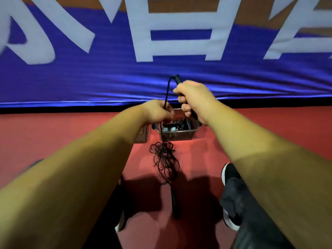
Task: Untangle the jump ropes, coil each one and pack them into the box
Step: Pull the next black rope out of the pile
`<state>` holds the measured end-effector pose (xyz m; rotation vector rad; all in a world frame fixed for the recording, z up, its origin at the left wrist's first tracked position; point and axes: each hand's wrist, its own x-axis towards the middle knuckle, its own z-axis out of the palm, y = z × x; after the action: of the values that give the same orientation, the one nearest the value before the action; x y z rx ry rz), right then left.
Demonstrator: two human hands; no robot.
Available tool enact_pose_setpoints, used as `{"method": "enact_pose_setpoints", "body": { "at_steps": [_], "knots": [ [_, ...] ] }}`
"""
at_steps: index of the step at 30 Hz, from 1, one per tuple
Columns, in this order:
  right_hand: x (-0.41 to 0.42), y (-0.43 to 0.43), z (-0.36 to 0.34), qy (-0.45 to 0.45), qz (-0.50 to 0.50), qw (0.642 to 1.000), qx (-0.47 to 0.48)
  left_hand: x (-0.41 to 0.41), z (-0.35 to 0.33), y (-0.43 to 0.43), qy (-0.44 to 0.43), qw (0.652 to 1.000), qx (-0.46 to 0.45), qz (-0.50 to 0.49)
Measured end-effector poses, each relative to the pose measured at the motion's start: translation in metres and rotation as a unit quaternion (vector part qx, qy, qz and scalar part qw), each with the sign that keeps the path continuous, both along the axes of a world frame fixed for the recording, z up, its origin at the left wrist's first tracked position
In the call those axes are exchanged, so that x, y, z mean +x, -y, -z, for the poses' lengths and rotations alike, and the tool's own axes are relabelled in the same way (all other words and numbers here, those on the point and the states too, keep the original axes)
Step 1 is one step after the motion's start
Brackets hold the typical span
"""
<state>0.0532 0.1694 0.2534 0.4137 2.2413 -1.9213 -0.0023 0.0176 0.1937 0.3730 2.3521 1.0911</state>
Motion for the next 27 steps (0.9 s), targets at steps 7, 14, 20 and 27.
{"method": "enact_pose_setpoints", "body": {
  "at_steps": [7,14,20,27],
  "knots": [
    [0.012,0.001,-0.041,-0.073,0.113,0.983,-0.124,0.020,-0.029,0.019,0.040,0.994,-0.032,0.095],
    [0.023,-0.002,0.013,0.077,0.034,0.995,0.058,0.027,-0.081,0.007,0.032,0.942,0.300,-0.147],
    [0.016,0.000,0.011,0.037,0.004,0.999,0.039,0.013,-0.094,0.002,0.067,0.874,0.422,-0.233],
    [-0.008,-0.007,-0.024,-0.021,0.054,0.957,-0.286,0.016,-0.078,-0.003,0.221,0.940,0.249,-0.078]
  ]
}}
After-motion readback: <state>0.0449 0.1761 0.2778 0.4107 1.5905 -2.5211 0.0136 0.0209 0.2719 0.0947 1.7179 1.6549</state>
